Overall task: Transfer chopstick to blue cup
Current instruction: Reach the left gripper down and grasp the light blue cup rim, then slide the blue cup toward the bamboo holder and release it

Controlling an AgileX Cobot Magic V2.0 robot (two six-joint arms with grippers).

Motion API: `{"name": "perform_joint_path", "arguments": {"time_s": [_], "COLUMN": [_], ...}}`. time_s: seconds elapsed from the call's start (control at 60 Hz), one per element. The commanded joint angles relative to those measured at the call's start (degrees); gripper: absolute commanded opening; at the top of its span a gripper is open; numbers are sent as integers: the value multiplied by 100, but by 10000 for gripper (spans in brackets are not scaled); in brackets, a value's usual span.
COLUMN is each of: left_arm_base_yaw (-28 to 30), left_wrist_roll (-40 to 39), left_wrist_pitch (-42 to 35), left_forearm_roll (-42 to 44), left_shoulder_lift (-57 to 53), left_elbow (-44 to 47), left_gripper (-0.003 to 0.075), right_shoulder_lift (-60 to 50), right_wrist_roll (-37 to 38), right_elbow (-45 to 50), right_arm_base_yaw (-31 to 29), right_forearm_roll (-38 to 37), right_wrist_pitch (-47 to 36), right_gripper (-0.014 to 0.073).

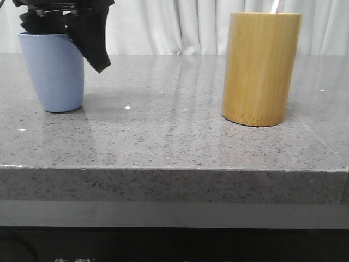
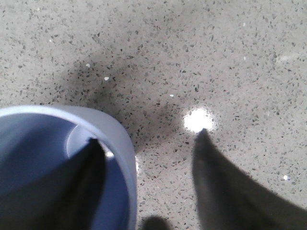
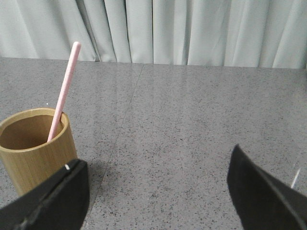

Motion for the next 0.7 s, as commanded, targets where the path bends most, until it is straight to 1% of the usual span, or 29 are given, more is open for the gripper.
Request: {"name": "perform_joint_path", "arguments": {"time_s": [0.0,0.1,0.15,0.3,0.367,0.483,0.583,0.683], "left_arm_base_yaw": [-41,-41,-41,-41,-41,-96,-298,-670], "left_wrist_roll": [-47,-47,-47,-47,-47,-47,-47,-47], "left_wrist_pitch": [-146,-146,-146,-57,157,642,642,642], "left_forearm_roll": [-76,-76,-76,-95,-163,-563,-778,-778], "left_shoulder_lift": [-272,-272,-272,-272,-272,-272,-261,-205], "left_elbow": [-183,-183,-183,-223,-351,-679,-968,-1238], "left_gripper": [188,38,-21,-19,-19,-19,-19,-19], "right_shoulder_lift": [49,49,49,49,49,49,49,49], "right_wrist_roll": [-26,-26,-26,-26,-26,-26,-26,-26], "right_elbow": [-190,-190,-190,-190,-190,-190,-190,-190], "right_arm_base_yaw": [-35,-35,-35,-35,-35,-35,-35,-35], "right_forearm_roll": [-56,-56,-56,-56,-56,-56,-56,-56], "right_wrist_pitch": [-424,-424,-424,-424,-424,-424,-424,-424], "right_gripper": [600,600,600,600,600,600,600,600]}}
